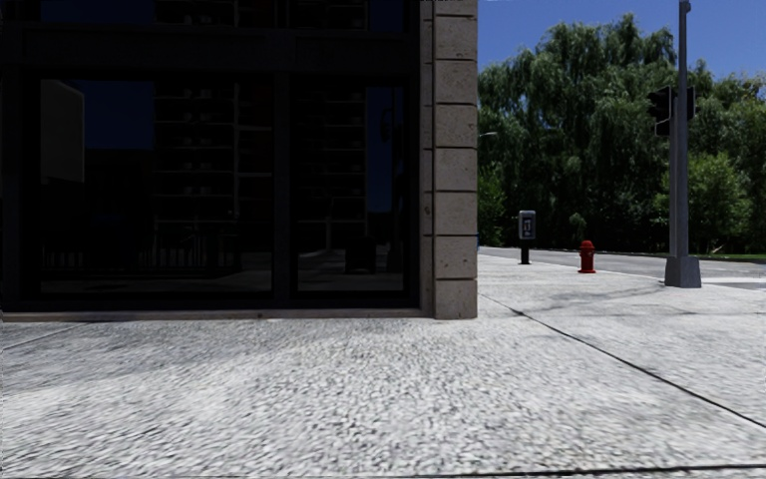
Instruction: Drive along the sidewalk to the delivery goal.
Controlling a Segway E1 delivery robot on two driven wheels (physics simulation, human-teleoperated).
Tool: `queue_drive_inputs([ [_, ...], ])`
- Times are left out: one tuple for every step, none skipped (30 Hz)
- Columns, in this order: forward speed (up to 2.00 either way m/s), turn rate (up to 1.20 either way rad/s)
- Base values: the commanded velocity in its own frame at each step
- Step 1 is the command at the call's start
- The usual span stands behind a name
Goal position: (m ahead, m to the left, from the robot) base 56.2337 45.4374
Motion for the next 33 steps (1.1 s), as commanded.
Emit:
queue_drive_inputs([
  [1.55,-0.48],
  [1.55,-0.48],
  [1.55,-0.48],
  [1.55,-0.5],
  [1.55,-0.5],
  [1.55,-0.51],
  [1.55,-0.52],
  [1.55,-0.52],
  [1.55,-0.52],
  [1.55,-0.52],
  [1.55,-0.52],
  [1.55,-0.52],
  [1.55,-0.52],
  [1.55,-0.52],
  [1.55,-0.52],
  [1.55,-0.52],
  [1.55,-0.52],
  [1.55,-0.52],
  [1.55,-0.52],
  [1.55,-0.52],
  [1.55,-0.52],
  [1.55,-0.52],
  [1.55,-0.52],
  [1.55,-0.52],
  [1.55,-0.52],
  [1.55,-0.52],
  [1.55,-0.52],
  [1.55,-0.52],
  [1.55,-0.52],
  [1.6,-0.52],
  [2.0,-0.52],
  [2.0,-0.52],
  [2.0,-0.52],
])
